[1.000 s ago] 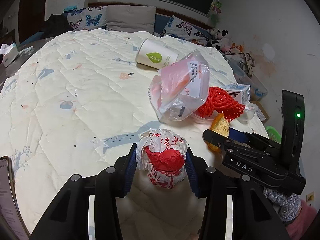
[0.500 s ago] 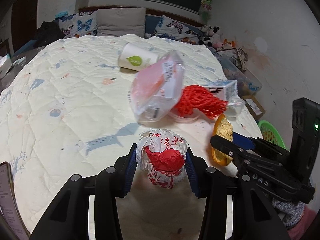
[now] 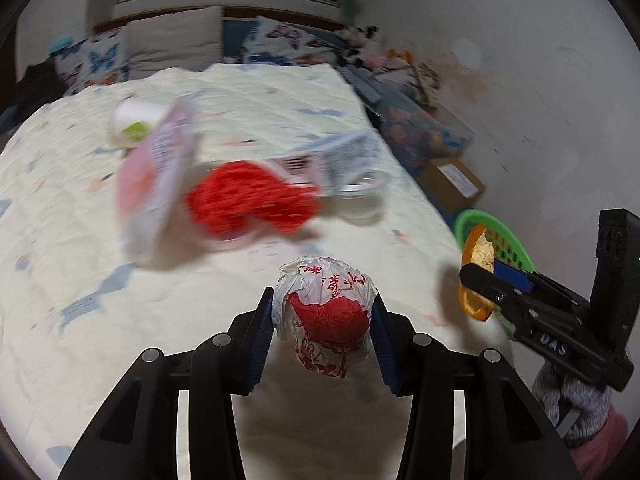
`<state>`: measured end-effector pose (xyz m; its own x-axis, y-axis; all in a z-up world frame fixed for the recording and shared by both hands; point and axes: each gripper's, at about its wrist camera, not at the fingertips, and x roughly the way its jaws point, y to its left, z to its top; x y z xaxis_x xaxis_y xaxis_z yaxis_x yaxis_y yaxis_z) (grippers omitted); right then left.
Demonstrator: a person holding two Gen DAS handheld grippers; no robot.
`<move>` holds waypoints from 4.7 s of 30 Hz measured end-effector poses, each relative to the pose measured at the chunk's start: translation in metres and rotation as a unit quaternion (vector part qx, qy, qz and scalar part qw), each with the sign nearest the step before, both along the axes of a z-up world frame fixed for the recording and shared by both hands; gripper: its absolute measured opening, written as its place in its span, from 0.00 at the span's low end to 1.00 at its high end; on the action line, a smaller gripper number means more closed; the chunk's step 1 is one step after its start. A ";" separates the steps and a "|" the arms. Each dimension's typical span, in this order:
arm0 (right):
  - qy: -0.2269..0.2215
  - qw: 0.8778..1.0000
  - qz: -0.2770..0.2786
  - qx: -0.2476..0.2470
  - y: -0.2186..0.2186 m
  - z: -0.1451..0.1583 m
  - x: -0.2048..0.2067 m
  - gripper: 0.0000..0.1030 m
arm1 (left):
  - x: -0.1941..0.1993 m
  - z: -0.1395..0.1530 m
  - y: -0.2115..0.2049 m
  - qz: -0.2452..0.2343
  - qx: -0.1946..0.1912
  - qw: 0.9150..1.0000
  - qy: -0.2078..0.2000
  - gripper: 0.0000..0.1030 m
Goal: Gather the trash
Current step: 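Drop the biscuit into the green basket with the right gripper while the left drops the wrapper, then move both grippers back over the table toward the milk carton and lidded cup, then grasp the milk carton with the left gripper while the right grasps the clear lidded cup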
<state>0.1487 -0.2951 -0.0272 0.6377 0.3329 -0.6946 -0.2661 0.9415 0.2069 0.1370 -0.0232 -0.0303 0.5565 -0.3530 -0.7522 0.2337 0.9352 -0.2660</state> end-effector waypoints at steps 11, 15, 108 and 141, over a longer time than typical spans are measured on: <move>0.024 0.991 -0.124 -0.037 -0.125 -0.016 -0.011 0.44 | 0.022 0.012 -0.092 -0.085 0.002 0.996 0.002 0.43; 0.035 0.986 -0.158 -0.045 -0.159 -0.026 -0.016 0.45 | 0.028 0.016 -0.124 -0.115 0.006 0.993 -0.001 0.43; 0.042 0.983 0.170 -0.060 0.076 -0.045 0.133 0.62 | 0.174 0.015 -0.014 -0.074 0.019 0.996 0.053 0.68; 0.026 0.996 0.086 -0.015 -0.016 -0.024 0.063 0.55 | 0.176 -0.022 -0.086 -0.138 0.112 0.983 0.051 0.77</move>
